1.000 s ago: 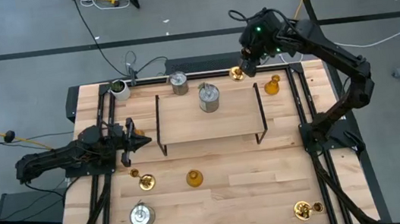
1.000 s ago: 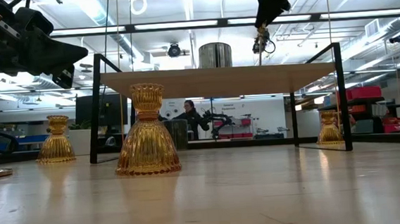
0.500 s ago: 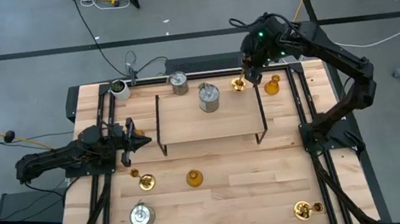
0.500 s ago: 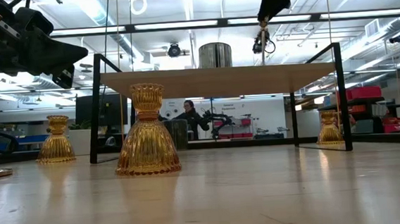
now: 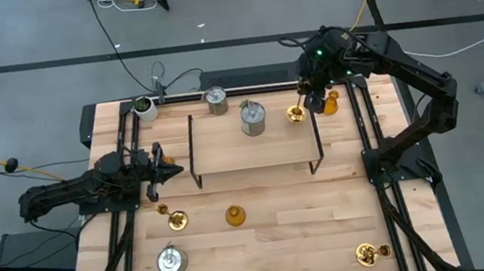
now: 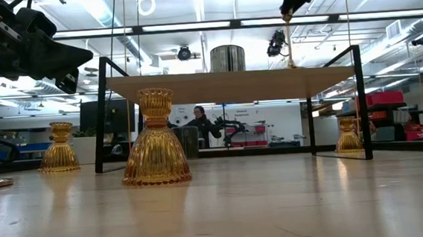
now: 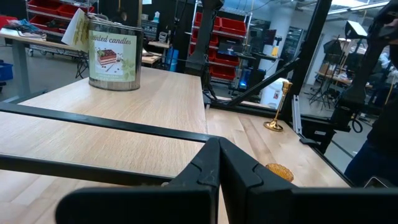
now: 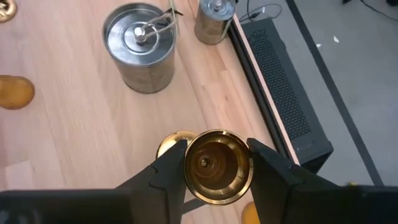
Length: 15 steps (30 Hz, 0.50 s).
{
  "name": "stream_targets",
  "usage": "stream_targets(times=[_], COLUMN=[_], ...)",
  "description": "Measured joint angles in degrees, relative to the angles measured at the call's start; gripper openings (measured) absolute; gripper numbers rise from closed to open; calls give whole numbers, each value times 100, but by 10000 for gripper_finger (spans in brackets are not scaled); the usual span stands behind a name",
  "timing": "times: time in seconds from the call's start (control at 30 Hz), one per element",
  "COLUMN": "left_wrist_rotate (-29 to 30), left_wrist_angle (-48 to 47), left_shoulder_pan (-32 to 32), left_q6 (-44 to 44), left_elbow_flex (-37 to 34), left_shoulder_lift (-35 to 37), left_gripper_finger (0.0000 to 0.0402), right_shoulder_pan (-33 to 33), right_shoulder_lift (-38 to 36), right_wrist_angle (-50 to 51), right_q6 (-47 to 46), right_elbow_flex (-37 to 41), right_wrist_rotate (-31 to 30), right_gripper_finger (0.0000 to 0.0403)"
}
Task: Pick & Place candle stick holders
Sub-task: Put the top candle holder on the shelf
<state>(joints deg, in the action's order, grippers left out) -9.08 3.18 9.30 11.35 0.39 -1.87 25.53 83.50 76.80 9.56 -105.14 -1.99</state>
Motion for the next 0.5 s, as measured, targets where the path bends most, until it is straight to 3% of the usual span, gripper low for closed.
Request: stream_targets(times=[0.5], left_wrist_rotate=[0], left_wrist_angle=[0], left_shoulder_pan=[0], left_q6=[0], left_elbow_flex=[0], left_shoulder_lift=[1], left_gripper_finger=[7], right_shoulder_pan=[-26], right_shoulder_lift=[-60], right_wrist_angle=[-129], right_q6=[-25], right_elbow_flex=[553], right_wrist_rotate=[-9], right_gripper_finger=[146])
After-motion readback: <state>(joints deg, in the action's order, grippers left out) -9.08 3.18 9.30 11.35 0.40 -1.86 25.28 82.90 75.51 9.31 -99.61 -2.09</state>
